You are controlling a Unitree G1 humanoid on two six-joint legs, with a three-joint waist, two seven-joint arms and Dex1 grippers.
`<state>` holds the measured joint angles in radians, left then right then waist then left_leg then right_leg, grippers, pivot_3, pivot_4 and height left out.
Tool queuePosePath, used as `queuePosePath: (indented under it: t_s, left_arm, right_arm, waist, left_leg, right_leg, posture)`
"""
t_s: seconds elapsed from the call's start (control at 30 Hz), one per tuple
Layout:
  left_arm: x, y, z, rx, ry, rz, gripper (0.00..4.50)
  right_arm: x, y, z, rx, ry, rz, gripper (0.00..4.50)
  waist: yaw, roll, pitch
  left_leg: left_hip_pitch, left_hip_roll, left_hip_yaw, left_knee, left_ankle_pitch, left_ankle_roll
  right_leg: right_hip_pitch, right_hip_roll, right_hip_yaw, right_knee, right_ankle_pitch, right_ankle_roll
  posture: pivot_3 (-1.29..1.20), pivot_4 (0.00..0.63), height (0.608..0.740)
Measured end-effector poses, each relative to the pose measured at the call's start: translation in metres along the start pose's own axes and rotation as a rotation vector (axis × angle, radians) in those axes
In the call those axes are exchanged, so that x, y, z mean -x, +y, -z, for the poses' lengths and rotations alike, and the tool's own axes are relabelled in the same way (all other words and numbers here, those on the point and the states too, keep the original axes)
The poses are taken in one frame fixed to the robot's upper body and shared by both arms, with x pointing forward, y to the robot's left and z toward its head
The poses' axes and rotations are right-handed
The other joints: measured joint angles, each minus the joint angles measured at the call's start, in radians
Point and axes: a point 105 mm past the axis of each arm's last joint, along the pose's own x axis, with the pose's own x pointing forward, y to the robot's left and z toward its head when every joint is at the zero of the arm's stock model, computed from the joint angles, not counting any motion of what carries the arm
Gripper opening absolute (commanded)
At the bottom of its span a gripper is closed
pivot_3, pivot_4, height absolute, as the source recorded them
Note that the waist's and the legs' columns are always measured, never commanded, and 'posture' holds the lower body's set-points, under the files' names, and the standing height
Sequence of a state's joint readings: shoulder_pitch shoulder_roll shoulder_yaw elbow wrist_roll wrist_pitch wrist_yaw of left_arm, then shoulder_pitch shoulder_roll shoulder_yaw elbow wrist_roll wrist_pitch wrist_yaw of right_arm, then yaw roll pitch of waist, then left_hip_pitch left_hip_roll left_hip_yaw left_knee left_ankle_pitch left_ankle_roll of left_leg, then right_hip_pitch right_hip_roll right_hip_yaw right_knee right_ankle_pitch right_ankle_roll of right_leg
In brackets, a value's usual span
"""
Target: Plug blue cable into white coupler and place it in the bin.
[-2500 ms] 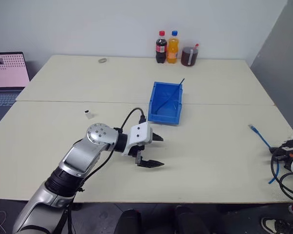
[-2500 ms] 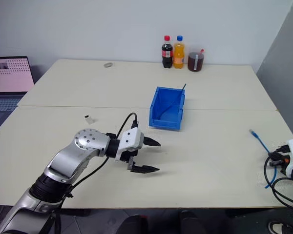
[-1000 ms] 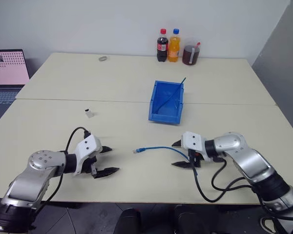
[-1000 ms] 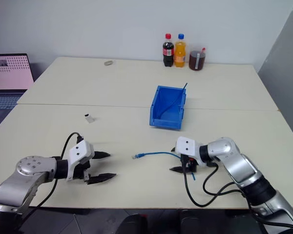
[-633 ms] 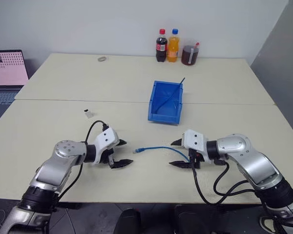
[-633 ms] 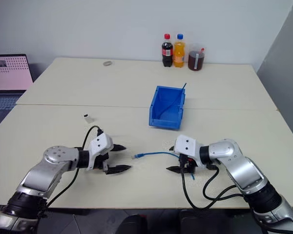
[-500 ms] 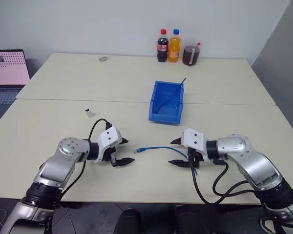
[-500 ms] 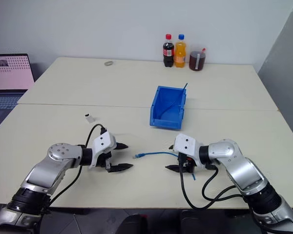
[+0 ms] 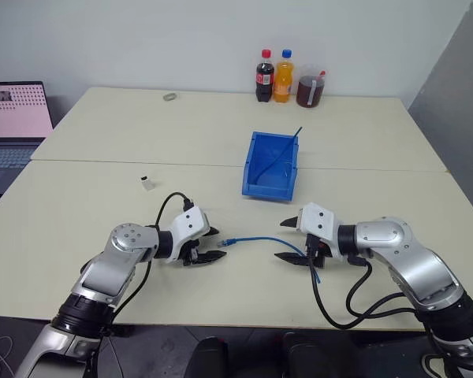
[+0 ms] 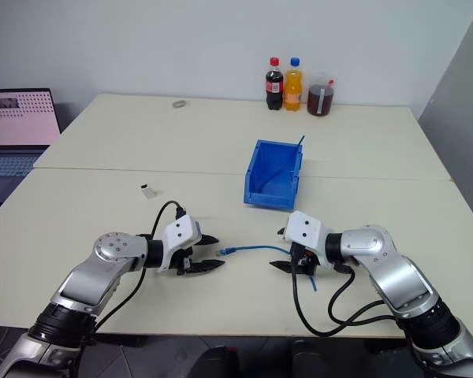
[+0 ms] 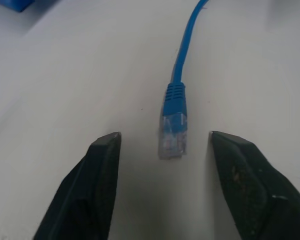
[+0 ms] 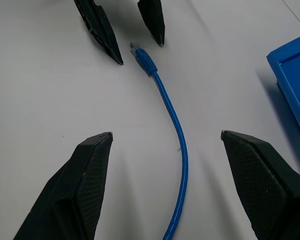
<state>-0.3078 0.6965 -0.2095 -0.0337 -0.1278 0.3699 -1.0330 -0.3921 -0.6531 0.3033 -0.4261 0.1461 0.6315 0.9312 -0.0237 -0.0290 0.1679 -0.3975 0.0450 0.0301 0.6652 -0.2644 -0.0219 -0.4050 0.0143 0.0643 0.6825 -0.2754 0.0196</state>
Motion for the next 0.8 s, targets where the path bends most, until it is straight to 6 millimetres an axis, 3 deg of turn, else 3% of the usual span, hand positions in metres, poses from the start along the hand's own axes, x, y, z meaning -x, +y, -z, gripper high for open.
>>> queuePosePath:
  t_s: [0.3,0.63,0.73,0.8]
  left_arm:
    - [0.0,-0.011,0.005,-0.002,0.007,0.021,0.21]
    - [0.001,-0.01,0.002,0.083,-0.063,0.005,0.19]
    - [-0.002,-0.013,-0.009,0.155,-0.151,0.028,0.19]
    - [-0.004,-0.013,-0.032,0.174,-0.241,0.054,0.19]
  right_arm:
    - [0.007,-0.004,-0.001,-0.05,-0.034,0.034,3.68]
    - [0.024,0.005,-0.002,-0.242,-0.14,0.064,3.68]
    - [0.028,0.019,-0.009,-0.342,-0.203,0.014,3.68]
    - [0.03,0.029,-0.013,-0.399,-0.233,-0.027,3.68]
  waist:
    - [-0.002,0.004,-0.007]
    - [-0.005,0.005,-0.009]
    - [-0.003,0.004,-0.008]
    - [-0.002,0.003,-0.007]
  left_leg:
    - [0.001,0.0,0.0,0.0,0.0,0.0]
    - [0.0,0.001,-0.001,0.0,0.0,0.001]
    - [-0.002,0.001,-0.001,0.0,0.0,0.001]
    - [-0.003,0.001,-0.002,0.0,0.0,0.0]
  right_leg:
    - [0.001,0.0,0.001,0.0,-0.001,0.002]
    - [0.0,0.001,0.002,0.0,-0.002,0.005]
    - [0.0,0.001,0.002,-0.001,-0.003,0.005]
    - [-0.001,0.0,0.002,-0.001,-0.002,0.005]
  posture:
    - [0.0,0.15,0.74]
    - [0.0,0.15,0.74]
    - [0.0,0.15,0.74]
    - [0.0,0.15,0.74]
